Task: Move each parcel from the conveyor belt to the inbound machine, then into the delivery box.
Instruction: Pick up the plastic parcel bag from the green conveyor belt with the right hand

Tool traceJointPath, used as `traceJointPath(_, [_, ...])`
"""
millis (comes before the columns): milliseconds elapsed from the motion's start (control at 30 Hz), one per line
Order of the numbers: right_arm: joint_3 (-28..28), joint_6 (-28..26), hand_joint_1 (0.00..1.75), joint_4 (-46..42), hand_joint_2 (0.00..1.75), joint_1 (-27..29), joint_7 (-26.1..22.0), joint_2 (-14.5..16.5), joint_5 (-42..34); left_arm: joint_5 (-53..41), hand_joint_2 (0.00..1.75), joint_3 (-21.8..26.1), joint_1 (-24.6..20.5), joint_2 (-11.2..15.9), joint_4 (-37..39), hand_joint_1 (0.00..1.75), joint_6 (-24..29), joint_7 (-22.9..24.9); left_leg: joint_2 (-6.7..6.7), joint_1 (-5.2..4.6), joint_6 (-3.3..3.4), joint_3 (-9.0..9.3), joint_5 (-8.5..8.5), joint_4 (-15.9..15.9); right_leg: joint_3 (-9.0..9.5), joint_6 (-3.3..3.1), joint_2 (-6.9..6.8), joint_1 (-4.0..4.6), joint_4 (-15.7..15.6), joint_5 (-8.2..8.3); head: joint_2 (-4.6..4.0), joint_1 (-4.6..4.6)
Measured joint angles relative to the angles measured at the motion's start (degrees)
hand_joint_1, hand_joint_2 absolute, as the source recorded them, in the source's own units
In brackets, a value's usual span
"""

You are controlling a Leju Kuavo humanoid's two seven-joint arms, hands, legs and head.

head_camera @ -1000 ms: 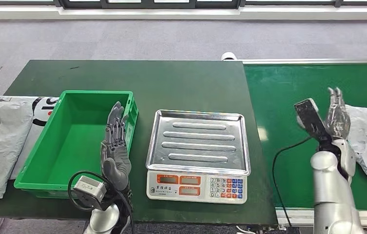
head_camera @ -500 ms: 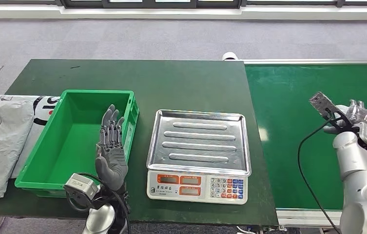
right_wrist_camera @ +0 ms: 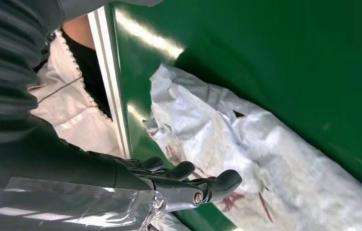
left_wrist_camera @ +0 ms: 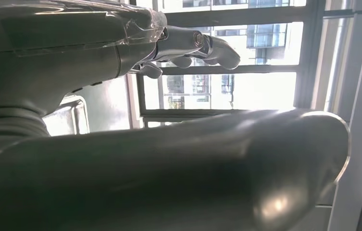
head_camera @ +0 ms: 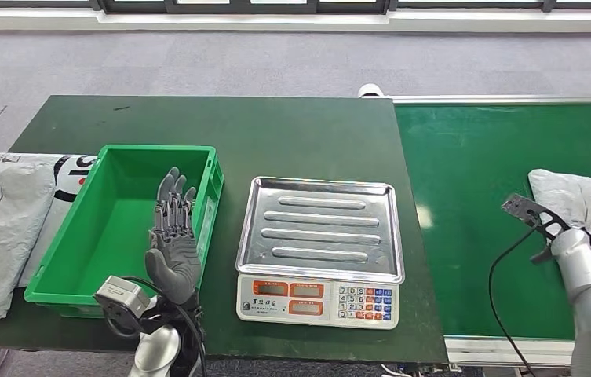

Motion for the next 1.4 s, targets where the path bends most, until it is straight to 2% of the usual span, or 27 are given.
traceJointPath(267, [0.0, 3.88, 0.0, 0.92, 1.75, 3.29, 1.4, -0.69, 0.67, -0.07, 0.0, 0.54, 0.67, -0.33, -0.02, 0.0, -0.09, 0.0, 0.03, 0.0, 0.0, -0.02, 0.0, -0.01, -0.01, 0.0, -0.01, 0.0, 0.0, 0.0, 0.01, 0.01])
traceJointPath(500, [-0.01, 1.12, 0.0, 1.23, 1.75, 4.26, 5.44, -0.85, 2.01, -0.08, 0.0, 0.72, 1.05, -0.38, -0.01, 0.0, 0.08, 0.0, 0.01, 0.0, 0.0, -0.01, 0.0, 0.0, 0.0, 0.0, 0.0, 0.0, 0.0, 0.0, 0.01, 0.0])
traceJointPath(833, [-0.19, -0.51, 0.0, 1.3, 1.75, 5.58, 6.87, -1.5, 2.13, -0.05, 0.0, 1.52, 1.39, -0.44, 0.0, 0.0, 0.14, 0.0, 0.02, 0.0, 0.0, -0.01, 0.0, -0.01, 0.0, 0.0, 0.0, -0.01, 0.0, 0.0, 0.01, 0.01])
traceJointPath(1067, [-0.31, -4.37, 0.0, 1.3, 1.75, 5.56, 8.88, -1.7, 3.7, 0.19, 0.0, 1.92, 2.09, -0.44, 0.0, 0.0, 0.08, 0.0, 0.01, 0.0, 0.0, -0.01, 0.0, 0.0, 0.0, 0.0, 0.0, -0.01, 0.0, 0.0, 0.0, 0.0])
traceJointPath(1400, [-0.63, -8.63, 0.0, 1.3, 1.75, 5.92, 7.29, -2.17, 5.22, 0.28, 0.0, 1.94, 2.16, -0.51, 0.43, 0.0, -1.11, 0.0, 0.02, 0.0, 0.0, -0.01, 0.0, 0.0, 0.0, 0.0, 0.0, 0.0, 0.0, 0.0, 0.0, 0.01])
